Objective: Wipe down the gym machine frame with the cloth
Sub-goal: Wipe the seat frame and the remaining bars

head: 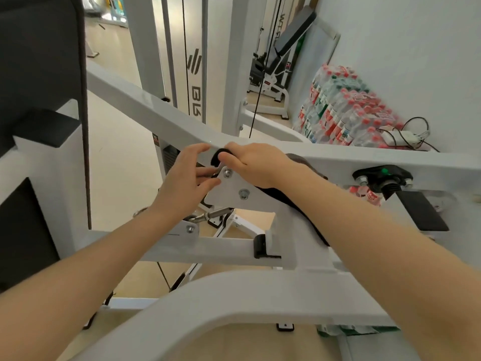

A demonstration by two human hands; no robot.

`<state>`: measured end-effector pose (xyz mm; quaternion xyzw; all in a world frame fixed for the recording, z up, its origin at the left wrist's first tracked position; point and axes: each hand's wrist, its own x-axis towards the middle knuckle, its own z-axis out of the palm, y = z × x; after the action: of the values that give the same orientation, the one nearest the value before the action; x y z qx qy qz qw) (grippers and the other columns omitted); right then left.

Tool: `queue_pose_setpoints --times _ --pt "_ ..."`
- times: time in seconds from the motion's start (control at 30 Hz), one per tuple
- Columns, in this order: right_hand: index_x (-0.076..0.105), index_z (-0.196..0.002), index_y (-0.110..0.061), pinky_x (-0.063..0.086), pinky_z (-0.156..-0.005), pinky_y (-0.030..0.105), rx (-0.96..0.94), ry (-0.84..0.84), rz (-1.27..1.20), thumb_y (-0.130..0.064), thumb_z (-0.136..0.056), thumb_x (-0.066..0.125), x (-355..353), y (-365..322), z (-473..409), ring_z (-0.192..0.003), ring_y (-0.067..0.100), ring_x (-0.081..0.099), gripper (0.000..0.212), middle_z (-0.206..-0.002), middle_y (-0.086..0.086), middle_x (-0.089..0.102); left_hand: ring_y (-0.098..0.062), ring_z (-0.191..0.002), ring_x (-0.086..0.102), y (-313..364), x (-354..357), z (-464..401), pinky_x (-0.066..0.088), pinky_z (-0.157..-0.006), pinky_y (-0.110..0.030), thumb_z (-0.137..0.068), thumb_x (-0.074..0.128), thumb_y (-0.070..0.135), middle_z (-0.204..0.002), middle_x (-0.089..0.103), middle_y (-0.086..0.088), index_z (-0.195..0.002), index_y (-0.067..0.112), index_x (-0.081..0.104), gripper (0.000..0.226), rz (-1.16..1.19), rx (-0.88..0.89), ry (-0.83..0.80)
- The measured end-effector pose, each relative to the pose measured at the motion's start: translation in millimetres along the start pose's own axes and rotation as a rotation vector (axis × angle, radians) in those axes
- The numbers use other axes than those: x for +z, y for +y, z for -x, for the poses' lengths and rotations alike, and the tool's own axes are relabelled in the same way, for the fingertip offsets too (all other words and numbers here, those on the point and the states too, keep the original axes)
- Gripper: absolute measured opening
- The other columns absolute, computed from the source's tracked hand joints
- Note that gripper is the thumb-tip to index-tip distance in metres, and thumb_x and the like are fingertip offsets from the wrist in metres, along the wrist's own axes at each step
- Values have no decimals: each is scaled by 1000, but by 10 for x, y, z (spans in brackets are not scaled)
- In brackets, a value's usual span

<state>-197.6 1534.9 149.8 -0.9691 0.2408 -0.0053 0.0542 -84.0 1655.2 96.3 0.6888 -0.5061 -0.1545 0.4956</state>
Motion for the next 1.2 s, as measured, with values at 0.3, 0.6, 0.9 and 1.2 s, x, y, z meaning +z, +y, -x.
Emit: queue_pose_setpoints --times 0.3,0.6,0.9,1.2 --pt "46 -118 -13 37 -70 31 -19 87 9 -47 -95 38 -9 446 526 -91 23 54 42 -102 4 54 -4 -82 54 21 -22 9 43 -73 -17 -82 67 15 -130 44 -1 -134 17 40 59 -184 19 -2" --pt "61 -116 1 42 -76 23 -92 475 -27 -15 -90 49 -166 393 1195 -82 29 68 32 -99 16 69 -28 -125 42 230 43 41 36 -105 -43 -87 56 5 -142 40 -11 -141 11 35 58 -421 202 -40" --pt "4 -136 -39 -7 -106 4 50 -130 -456 -35 -95 24 183 461 1607 -133 -17 -14 45 -146 -27 -3 -35 -131 38 405 277 90 22 -110 -45 -81 57 1 -140 43 -16 -135 6 44 56 -736 566 -208" --pt "27 -141 -35 -6 -94 -8 122 -209 -506 -40 -97 24 112 318 1750 -128 -21 -2 45 -140 -35 8 -23 -139 24 420 302 68 9 -114 -36 -89 49 12 -150 29 -4 -144 20 29 60 -815 528 -245"
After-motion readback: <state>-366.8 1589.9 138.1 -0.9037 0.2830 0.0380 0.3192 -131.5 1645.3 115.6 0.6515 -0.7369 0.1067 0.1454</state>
